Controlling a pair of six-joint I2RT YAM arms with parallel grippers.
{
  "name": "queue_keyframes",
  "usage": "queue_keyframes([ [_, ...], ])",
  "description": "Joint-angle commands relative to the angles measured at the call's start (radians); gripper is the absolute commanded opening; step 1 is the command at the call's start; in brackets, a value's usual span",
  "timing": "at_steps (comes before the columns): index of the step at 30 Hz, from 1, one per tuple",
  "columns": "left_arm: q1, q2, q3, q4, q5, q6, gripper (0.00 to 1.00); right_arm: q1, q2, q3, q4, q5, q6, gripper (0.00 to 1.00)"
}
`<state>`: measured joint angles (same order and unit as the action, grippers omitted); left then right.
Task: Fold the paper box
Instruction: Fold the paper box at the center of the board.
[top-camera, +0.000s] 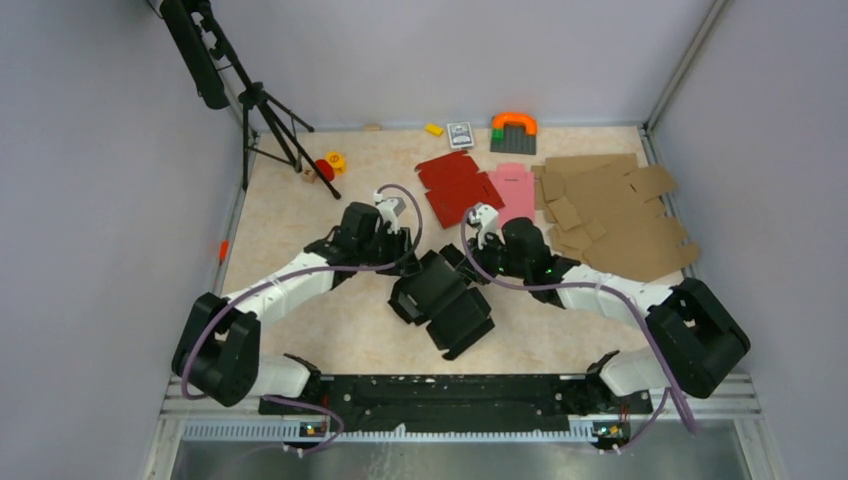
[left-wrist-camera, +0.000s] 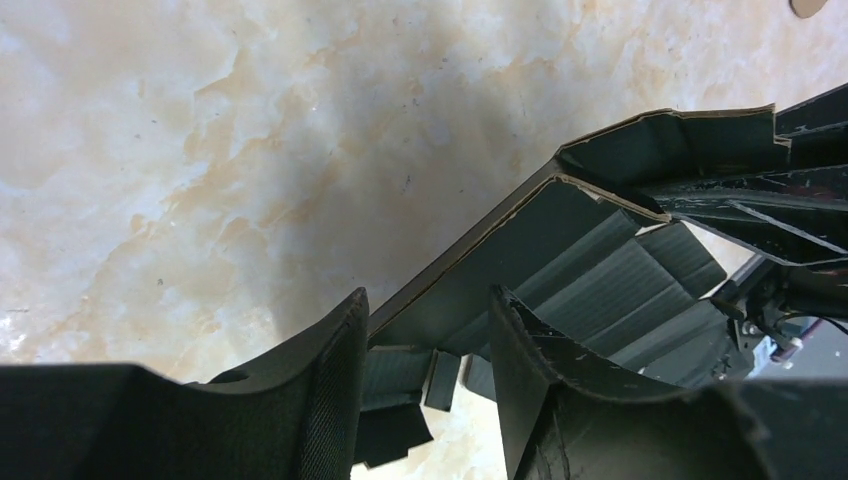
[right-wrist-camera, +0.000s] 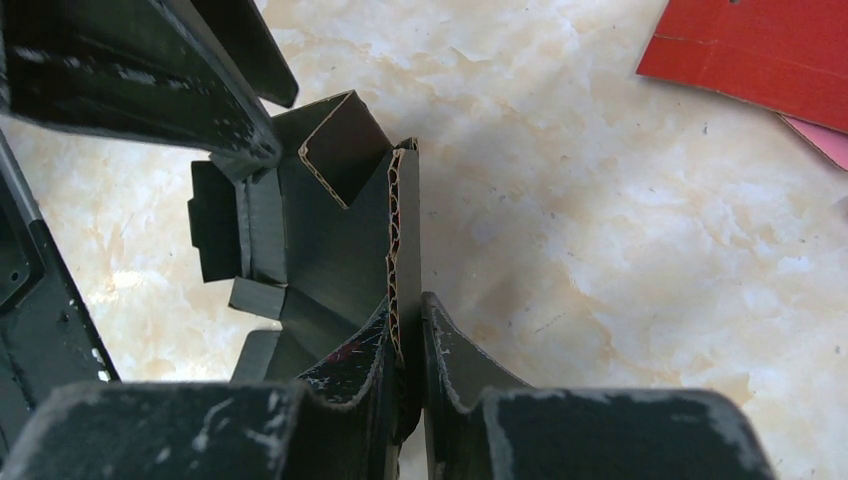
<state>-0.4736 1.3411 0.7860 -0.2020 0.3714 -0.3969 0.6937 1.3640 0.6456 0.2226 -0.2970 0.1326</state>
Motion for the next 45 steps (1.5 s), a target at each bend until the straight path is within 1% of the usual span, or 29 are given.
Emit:
queue_keyframes([
  [1, -0.039, 0.012, -0.022, 0.114, -0.066, 0.025, 0.49, 0.006, 0.012, -0.006, 0.081, -0.032, -0.006, 0.09],
  [3, -0.045, 0.022, -0.023, 0.119, -0.085, 0.029, 0.46, 0.006, 0.017, -0.004, 0.084, -0.036, -0.005, 0.09],
  [4, -0.047, 0.029, -0.021, 0.117, -0.083, 0.032, 0.42, 0.005, 0.018, -0.004, 0.086, -0.036, -0.004, 0.09],
  [5, -0.049, 0.036, -0.019, 0.111, -0.084, 0.038, 0.36, 0.006, 0.021, -0.004, 0.088, -0.034, -0.003, 0.09],
  [7, -0.062, 0.043, -0.007, 0.086, -0.114, 0.045, 0.21, 0.004, 0.026, 0.002, 0.087, -0.028, 0.003, 0.09],
  [8, -0.07, 0.043, -0.001, 0.075, -0.135, 0.048, 0.15, 0.004, 0.03, 0.006, 0.084, -0.028, 0.005, 0.09],
  [11, -0.104, 0.021, 0.004, 0.055, -0.2, 0.052, 0.08, 0.006, 0.037, 0.023, 0.072, -0.016, 0.033, 0.14],
  [14, -0.128, 0.004, 0.008, 0.03, -0.253, 0.035, 0.01, 0.006, 0.052, 0.049, 0.031, -0.002, 0.067, 0.23],
  [18, -0.131, 0.054, 0.06, -0.08, -0.319, -0.046, 0.0, 0.004, 0.081, 0.095, -0.08, 0.059, 0.131, 0.39],
  [19, -0.132, 0.074, 0.08, -0.13, -0.334, -0.064, 0.0, 0.004, 0.083, 0.1, -0.108, 0.088, 0.153, 0.44],
  [20, -0.133, 0.093, 0.098, -0.164, -0.351, -0.077, 0.0, 0.004, 0.079, 0.1, -0.136, 0.126, 0.182, 0.49],
  [22, -0.137, 0.12, 0.122, -0.21, -0.387, -0.087, 0.0, -0.001, 0.048, 0.082, -0.164, 0.173, 0.253, 0.55],
  [23, -0.137, 0.127, 0.132, -0.227, -0.407, -0.09, 0.0, -0.003, 0.027, 0.07, -0.175, 0.202, 0.287, 0.66],
  [24, -0.139, 0.133, 0.141, -0.245, -0.419, -0.092, 0.0, -0.006, 0.002, 0.059, -0.194, 0.24, 0.325, 0.74],
  [25, -0.14, 0.138, 0.152, -0.262, -0.428, -0.091, 0.0, -0.006, -0.023, 0.05, -0.215, 0.284, 0.351, 0.8],
  [29, -0.15, 0.147, 0.211, -0.346, -0.477, -0.073, 0.0, -0.01, -0.143, -0.01, -0.298, 0.357, 0.416, 0.88],
  [30, -0.153, 0.151, 0.234, -0.377, -0.488, -0.063, 0.0, -0.014, -0.165, -0.03, -0.306, 0.369, 0.446, 0.88],
  [32, -0.164, 0.168, 0.292, -0.448, -0.525, -0.046, 0.0, -0.023, -0.198, -0.083, -0.3, 0.345, 0.495, 0.87],
  [35, -0.178, 0.194, 0.375, -0.55, -0.56, -0.019, 0.0, -0.025, -0.21, -0.155, -0.234, 0.305, 0.574, 0.84],
  [37, -0.197, 0.213, 0.43, -0.606, -0.602, -0.011, 0.0, -0.025, -0.189, -0.193, -0.148, 0.273, 0.631, 0.82],
  [40, -0.247, 0.26, 0.51, -0.679, -0.713, -0.004, 0.0, -0.025, -0.132, -0.215, -0.044, 0.23, 0.732, 0.79],
  [45, -0.35, 0.385, 0.638, -0.789, -0.912, -0.006, 0.0, -0.021, -0.065, -0.243, 0.089, 0.241, 0.861, 0.72],
])
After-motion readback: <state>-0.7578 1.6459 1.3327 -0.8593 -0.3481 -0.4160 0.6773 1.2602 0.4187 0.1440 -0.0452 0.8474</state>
